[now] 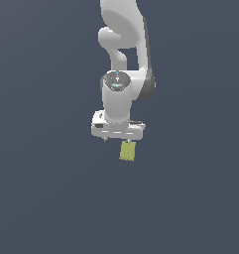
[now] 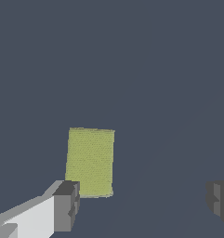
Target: Pick up the object and move it to a goal position.
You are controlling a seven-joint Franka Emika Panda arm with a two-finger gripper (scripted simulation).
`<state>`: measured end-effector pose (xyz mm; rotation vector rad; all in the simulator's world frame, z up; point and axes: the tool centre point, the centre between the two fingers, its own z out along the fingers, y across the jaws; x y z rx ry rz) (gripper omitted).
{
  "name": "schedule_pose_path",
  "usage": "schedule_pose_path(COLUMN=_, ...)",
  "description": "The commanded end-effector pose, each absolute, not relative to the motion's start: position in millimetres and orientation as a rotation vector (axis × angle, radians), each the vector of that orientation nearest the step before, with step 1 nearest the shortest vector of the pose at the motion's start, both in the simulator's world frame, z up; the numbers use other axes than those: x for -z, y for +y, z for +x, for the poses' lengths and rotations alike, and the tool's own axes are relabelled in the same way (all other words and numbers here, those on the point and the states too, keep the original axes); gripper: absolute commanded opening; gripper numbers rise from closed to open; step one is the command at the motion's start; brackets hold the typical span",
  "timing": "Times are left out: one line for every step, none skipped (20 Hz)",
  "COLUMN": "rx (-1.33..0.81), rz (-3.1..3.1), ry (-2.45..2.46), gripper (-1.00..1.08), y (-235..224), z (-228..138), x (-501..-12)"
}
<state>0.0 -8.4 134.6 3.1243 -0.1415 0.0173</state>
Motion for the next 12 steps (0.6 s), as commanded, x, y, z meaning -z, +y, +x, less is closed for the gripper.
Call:
schedule_pose_path(rx=-0.012, rz=3.128, ry=-0.152, gripper=1.00, y=6, z=-3, x=-115)
schedule_pose_path(rx=-0.011, rz=3.129, ry=-0.157, gripper=1.00, y=12, z=-5, x=-107)
schedule_pose_path(rx=-0.009, rz=3.130, ry=-0.162, gripper=1.00, y=18, z=-6, x=-99)
schedule_pose_path(rx=-0.008, rz=3.131, ry=-0.166, gripper=1.00, y=23, z=-8, x=-92)
schedule_pose_path(rx=-0.006, rz=3.132, ry=-0.171, gripper=1.00, y=27, z=-10, x=-86)
schedule_pose_path(rx=-0.005, rz=3.133, ry=-0.174, gripper=1.00, y=32, z=-11, x=-81)
schedule_pose_path(rx=-0.004, rz=3.134, ry=-0.178, gripper=1.00, y=35, z=-12, x=-76)
schedule_pose_path(rx=-0.003, rz=3.134, ry=-0.180, gripper=1.00, y=38, z=-14, x=-72)
schedule_pose_path(rx=-0.002, rz=3.135, ry=-0.183, gripper=1.00, y=41, z=-15, x=-68)
schedule_pose_path(rx=-0.001, rz=3.135, ry=-0.185, gripper=1.00, y=43, z=-16, x=-65)
schedule_pose_path(rx=-0.001, rz=3.136, ry=-0.186, gripper=1.00, y=44, z=-17, x=-63)
schedule_pose_path(rx=0.000, rz=3.136, ry=-0.187, gripper=1.00, y=46, z=-17, x=-61)
